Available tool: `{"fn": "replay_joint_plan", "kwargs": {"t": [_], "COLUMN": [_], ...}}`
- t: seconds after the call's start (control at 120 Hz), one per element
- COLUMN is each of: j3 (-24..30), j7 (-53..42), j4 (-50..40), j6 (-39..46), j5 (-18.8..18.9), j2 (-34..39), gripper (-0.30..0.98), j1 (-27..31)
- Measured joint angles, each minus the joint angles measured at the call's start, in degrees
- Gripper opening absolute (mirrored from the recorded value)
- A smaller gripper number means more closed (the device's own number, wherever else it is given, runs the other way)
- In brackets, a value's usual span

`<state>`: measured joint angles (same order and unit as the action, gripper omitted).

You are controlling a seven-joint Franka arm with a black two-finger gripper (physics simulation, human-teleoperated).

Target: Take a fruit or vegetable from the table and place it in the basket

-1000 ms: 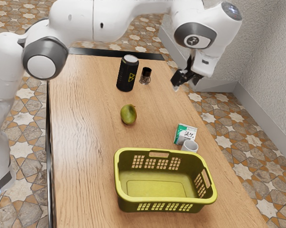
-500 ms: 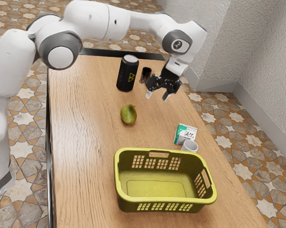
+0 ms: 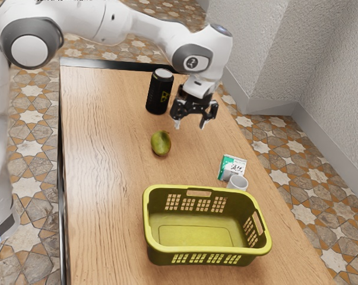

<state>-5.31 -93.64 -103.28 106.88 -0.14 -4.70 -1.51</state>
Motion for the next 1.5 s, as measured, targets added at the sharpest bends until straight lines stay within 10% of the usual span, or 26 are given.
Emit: {"fn": "replay_joint_plan", "kwargs": {"t": [1.125, 1.5], "j3": [-8.39, -9.86], "j7": [-12.36, -13.81], "j4": [-15.48, -15.75], "j6": [4.14, 4.38], "j5": [0.67, 0.63], "j2": [5.99, 6.58], "gripper": [0.69, 0.69], "j1": [-10.23, -3.67]}}
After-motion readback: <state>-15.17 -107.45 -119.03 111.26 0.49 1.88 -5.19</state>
